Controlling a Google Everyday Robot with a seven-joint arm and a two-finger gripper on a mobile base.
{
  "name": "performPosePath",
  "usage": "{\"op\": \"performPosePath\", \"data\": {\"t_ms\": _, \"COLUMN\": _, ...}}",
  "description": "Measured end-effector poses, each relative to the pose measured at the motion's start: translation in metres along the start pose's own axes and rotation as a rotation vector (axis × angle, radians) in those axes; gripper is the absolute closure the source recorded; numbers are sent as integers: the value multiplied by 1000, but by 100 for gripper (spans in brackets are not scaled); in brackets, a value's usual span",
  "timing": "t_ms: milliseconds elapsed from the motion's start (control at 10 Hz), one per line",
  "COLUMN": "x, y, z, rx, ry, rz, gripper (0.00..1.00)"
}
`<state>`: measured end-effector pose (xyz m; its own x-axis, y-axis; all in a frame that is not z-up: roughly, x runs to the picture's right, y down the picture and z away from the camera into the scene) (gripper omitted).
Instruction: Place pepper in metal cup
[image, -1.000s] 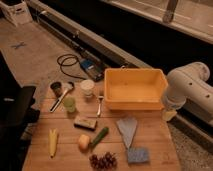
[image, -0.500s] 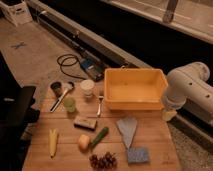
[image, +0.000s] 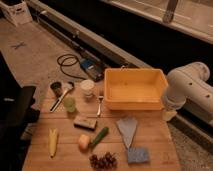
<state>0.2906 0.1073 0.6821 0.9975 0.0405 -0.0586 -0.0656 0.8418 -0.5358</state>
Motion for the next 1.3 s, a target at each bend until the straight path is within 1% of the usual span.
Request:
{"op": "performPosePath", "data": {"t_ms": 1100, "x": 0, "y": -1, "z": 0, "rx": 1, "ry": 1, "rz": 0, "gripper": 35}}
{"op": "performPosePath", "data": {"t_ms": 1200, "x": 0, "y": -2, "z": -1, "rx": 4, "ry": 0, "rz": -11, "gripper": 35}}
{"op": "performPosePath", "data": {"t_ms": 1300, "x": -4, "y": -8, "z": -5, "rx": 14, "ry": -4, "rz": -50, "gripper": 35}}
